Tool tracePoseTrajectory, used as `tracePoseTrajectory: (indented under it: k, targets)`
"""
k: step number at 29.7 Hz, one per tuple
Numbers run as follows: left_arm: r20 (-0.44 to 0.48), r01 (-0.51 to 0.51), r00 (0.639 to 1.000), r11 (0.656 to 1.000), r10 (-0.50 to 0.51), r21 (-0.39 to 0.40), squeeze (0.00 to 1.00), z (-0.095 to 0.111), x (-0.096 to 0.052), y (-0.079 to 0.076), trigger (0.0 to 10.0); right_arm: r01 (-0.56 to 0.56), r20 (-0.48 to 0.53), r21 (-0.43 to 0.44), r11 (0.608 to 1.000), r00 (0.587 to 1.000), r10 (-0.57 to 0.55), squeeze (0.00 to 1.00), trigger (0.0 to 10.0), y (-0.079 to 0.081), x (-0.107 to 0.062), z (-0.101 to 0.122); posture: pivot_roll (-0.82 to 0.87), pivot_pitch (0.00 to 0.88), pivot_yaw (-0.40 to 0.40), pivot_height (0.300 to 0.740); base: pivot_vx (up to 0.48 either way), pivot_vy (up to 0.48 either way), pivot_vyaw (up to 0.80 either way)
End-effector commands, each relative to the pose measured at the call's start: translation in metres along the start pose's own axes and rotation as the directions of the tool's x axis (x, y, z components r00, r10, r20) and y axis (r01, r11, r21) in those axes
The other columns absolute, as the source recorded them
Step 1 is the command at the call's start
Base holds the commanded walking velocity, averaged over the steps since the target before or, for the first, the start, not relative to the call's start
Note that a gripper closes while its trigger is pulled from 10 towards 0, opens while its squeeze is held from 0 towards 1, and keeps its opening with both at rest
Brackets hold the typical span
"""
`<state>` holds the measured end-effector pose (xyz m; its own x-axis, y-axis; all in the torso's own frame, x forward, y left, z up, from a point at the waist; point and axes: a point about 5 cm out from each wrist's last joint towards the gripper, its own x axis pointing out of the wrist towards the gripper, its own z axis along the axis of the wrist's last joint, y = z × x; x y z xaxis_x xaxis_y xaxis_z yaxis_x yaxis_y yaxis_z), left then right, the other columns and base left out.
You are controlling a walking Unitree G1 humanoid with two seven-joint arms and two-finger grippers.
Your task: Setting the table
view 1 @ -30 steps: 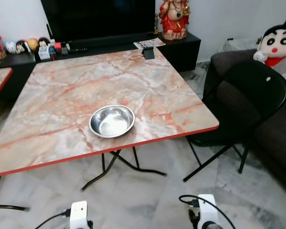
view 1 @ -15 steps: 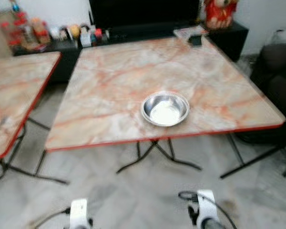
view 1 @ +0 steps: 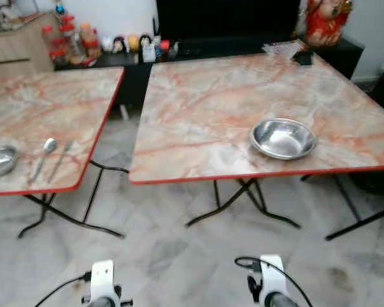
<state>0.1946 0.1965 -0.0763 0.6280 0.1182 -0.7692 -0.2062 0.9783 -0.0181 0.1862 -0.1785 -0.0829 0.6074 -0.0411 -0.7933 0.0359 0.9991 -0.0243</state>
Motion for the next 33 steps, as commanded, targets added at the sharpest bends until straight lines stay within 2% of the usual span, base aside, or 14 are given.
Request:
tracePoseTrajectory:
  k: [1, 14, 17, 23, 33]
  targets:
    - [-0.002, -0.022, 1.000, 1.000, 0.022, -0.018, 0.00, 0.0011, 0.0001, 0.0045, 10.0, -0.006, 0.020, 0.012, 1.000, 1.000, 0.005, 0.00, 10.0, 0.0030, 0.0016, 0.0077, -0.07, 0.000, 0.045, 0.732, 0.000, 0.386, 0.00]
    - [0.005, -0.038, 0.999, 0.998, 0.038, -0.059, 0.00, 0.0011, 0.0001, 0.0032, 10.0, -0.012, 0.027, -0.003, 1.000, 1.000, 0.012, 0.00, 10.0, 0.0012, 0.0027, 0.0137, -0.04, 0.000, 0.019, 0.732, 0.000, 0.387, 0.00]
    - [0.006, -0.045, 0.999, 0.997, 0.045, -0.065, 0.00, 0.0010, 0.0000, 0.0044, 10.0, -0.015, 0.028, -0.033, 0.999, 0.999, 0.016, 0.00, 10.0, 0.0030, 0.0032, 0.0157, -0.04, 0.000, 0.017, 0.732, 0.000, 0.386, 0.00]
    - [0.012, -0.050, 0.999, 0.996, 0.051, -0.070, 0.00, 0.0023, 0.0001, 0.0051, 10.0, -0.011, 0.027, -0.011, 1.000, 1.000, 0.011, 0.00, 10.0, 0.0036, 0.0028, 0.0135, -0.03, 0.000, 0.017, 0.732, 0.000, 0.387, 0.16]
    - [0.015, -0.050, 0.999, 0.997, 0.051, -0.065, 0.00, 0.0036, 0.0003, 0.0057, 10.0, -0.014, 0.012, -0.030, 0.999, 1.000, 0.015, 0.00, 10.0, 0.0032, 0.0021, 0.0092, -0.03, 0.000, 0.020, 0.732, 0.000, 0.387, 0.00]
